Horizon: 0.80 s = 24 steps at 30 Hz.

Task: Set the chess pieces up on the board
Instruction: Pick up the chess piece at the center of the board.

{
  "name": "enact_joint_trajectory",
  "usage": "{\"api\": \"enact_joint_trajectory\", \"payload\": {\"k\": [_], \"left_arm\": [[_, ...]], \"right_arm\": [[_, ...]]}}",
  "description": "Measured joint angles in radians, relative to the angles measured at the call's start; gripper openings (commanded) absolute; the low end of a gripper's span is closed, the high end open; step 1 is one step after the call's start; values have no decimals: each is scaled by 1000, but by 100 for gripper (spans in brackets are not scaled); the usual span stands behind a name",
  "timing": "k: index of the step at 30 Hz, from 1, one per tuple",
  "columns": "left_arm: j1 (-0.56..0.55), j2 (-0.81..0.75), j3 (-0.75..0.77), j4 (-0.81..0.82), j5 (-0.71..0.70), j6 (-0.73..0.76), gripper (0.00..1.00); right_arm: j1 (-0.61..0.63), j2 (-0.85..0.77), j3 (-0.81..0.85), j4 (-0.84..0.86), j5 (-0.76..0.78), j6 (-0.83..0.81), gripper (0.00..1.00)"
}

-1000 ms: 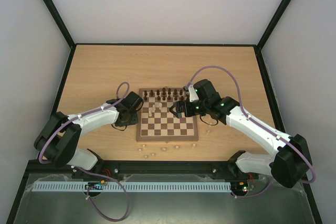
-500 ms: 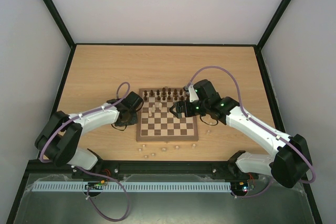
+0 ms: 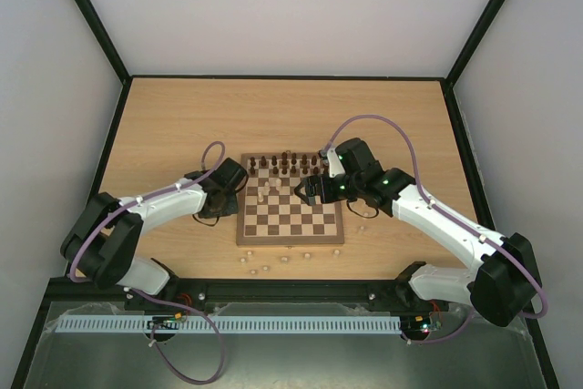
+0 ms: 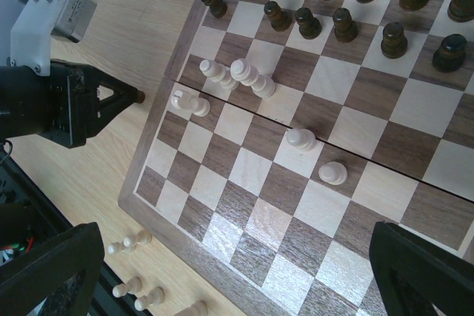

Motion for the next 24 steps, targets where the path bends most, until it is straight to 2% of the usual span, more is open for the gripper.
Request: {"api": "enact_joint_trajectory", "payload": {"k": [5,11,16,24], "left_arm": [[0,5,3,3,-3,7,3],[0,5,30,-21,-6,12,2],[-6,5,144,-64,-6,36,2],[-22,67,407,-119,0,123,2]], "right_arm": [[0,0,0,0,0,0,99],[0,0,0,0,0,0,99],[0,0,0,0,3,0,98],[0,-5,0,-1,65,3,100]]}}
